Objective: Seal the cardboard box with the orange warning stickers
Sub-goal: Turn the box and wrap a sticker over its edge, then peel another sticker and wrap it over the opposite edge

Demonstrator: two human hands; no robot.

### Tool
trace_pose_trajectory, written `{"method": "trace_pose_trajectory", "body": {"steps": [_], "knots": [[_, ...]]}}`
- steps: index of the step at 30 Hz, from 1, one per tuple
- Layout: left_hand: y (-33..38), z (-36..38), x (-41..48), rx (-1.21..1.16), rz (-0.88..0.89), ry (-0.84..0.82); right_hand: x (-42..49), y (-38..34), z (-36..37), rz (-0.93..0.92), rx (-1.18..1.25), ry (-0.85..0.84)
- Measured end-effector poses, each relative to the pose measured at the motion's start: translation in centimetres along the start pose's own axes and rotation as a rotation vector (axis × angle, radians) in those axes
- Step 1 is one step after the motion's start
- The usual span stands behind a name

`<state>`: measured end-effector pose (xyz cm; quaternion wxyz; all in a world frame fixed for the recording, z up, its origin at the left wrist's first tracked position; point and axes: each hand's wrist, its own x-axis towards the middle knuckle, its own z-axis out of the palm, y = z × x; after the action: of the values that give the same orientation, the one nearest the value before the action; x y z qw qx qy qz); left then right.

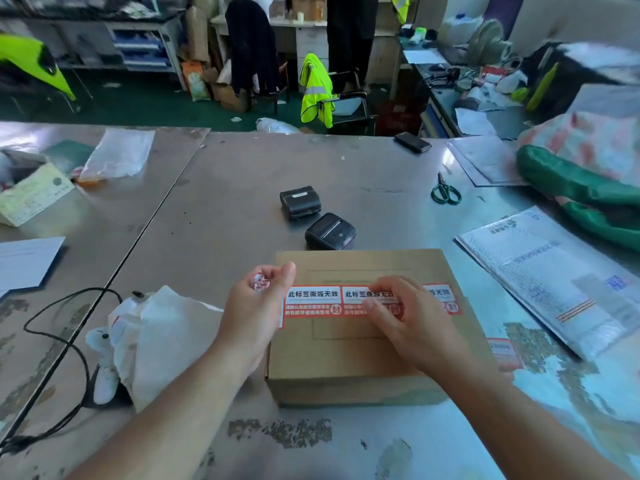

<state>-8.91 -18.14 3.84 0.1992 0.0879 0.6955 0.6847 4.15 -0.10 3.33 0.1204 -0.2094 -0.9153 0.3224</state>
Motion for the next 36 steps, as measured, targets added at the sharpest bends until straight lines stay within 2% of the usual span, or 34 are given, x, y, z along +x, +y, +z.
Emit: {"method": "trace_pose_trajectory", "body": {"steps": [10,14,17,23,30,36], "knots": [[-1.8,13.4,-1.2,0.162,0.077,-0.025,-2.8,10.8,-8.4,0.178,0.111,0.126],[-1.8,18.1,-2.5,0.397,0.237,-0.033,-3.6,15.2,-10.6,0.317,0.123,0.200],[-1.9,20.4,-3.4,0.410,0.333,-0.118,-4.1,17.9,-11.6,0.470,0.166,0.223],[-3.5,22.1,-3.2,0.441,0.446,-0.118,-4.6,22.9,-11.0,0.632,0.098,0.138],[-4.0,22.4,-3.1,0.477,0.436,-0.074,-3.5,27.3,-5.7,0.790,-0.027,-0.021],[-4.0,22.5,-3.2,0.483,0.417,-0.055,-3.4,27.8,-4.2,0.756,-0.050,0.002]]}}
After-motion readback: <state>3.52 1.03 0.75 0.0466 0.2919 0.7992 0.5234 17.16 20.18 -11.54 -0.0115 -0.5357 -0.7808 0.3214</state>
